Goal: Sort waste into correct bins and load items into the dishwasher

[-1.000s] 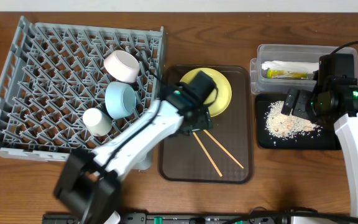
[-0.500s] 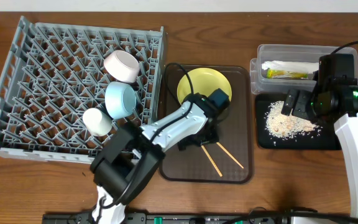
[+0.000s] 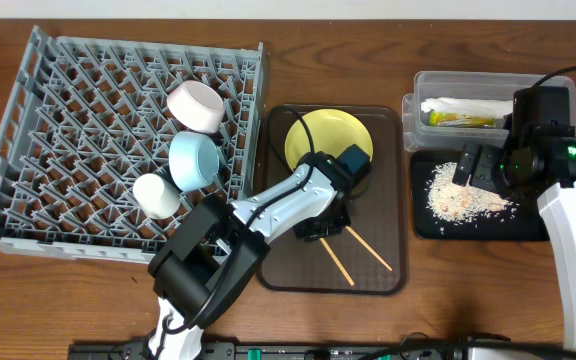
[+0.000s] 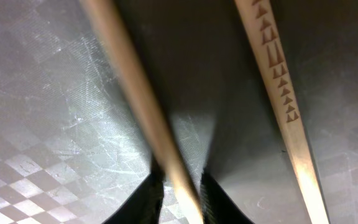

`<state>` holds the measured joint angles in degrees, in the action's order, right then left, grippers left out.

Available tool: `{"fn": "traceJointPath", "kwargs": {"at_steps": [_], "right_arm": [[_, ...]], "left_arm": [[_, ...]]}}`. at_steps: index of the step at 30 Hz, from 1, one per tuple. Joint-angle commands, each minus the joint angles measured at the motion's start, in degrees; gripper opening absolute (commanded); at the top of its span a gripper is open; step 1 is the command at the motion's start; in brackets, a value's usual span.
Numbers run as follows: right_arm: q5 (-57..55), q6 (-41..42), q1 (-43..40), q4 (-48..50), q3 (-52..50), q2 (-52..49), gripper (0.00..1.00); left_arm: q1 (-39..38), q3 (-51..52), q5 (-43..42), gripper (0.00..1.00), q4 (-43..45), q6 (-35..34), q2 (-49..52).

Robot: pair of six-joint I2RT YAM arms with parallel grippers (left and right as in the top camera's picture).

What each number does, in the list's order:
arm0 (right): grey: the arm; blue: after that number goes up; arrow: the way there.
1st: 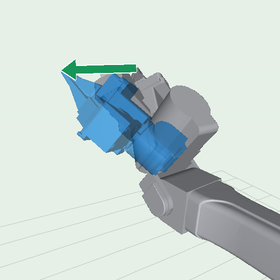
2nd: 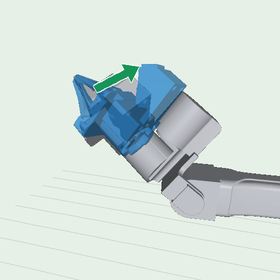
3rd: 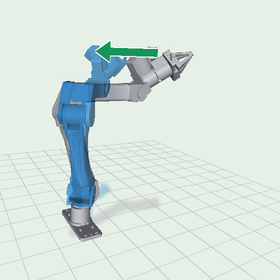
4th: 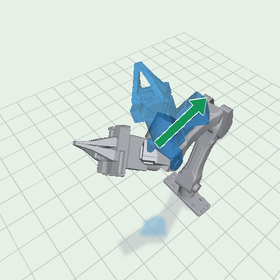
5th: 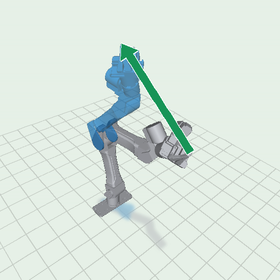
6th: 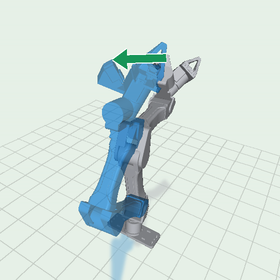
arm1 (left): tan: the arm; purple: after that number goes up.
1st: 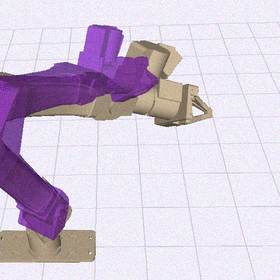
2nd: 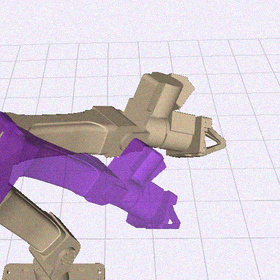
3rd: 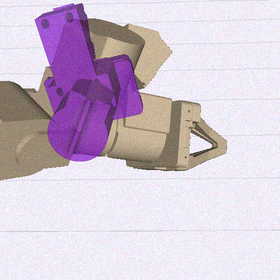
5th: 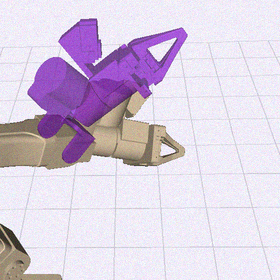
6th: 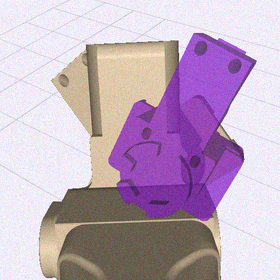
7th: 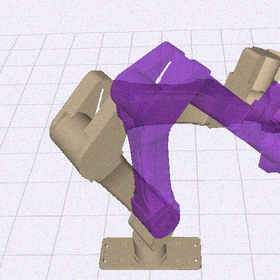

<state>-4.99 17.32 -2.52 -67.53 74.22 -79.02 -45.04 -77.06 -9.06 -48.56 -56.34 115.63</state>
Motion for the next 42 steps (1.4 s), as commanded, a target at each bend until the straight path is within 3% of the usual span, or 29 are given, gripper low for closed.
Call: {"fn": "traceJointPath", "kwargs": {"at_steps": [1,8,16,23,32,39,42], "right_arm": [[-0.9,-0.7,-0.2,-0.1,0.8,0.3,0.99],[-1.0,-0.7,-0.2,-0.2,0.8,0.3,0.99],[-1.0,-0.7,-0.2,-0.2,0.8,0.3,0.99],[-1.0,-0.7,-0.2,-0.2,0.8,0.3,0.99],[-1.0,-0.7,-0.2,-0.1,0.8,0.3,0.99],[-1.0,-0.7,-0.2,-0.2,0.8,0.3,0.99],[-1.0,-0.7,-0.2,-0.2,0.8,0.3,0.99]], "left_arm": [[0.0,0.9,0.5,0.19,-0.2,-0.4,1.3],[0.0,0.9,0.5,0.08,-0.2,-0.3,1.3],[1.9,0.9,0.7,0.08,-0.2,2.5,0.3],[5.6,0.2,4.4,0.08,-0.8,12.3,-7.2],[10.0,0.0,5.9,0.07,-2.4,41.4,-23.3],[16.4,0.0,15.2,0.08,-2.8,44.3,-29.9],[19.0,0.0,12.0,0.07,-2.8,44.3,-29.8]]}}
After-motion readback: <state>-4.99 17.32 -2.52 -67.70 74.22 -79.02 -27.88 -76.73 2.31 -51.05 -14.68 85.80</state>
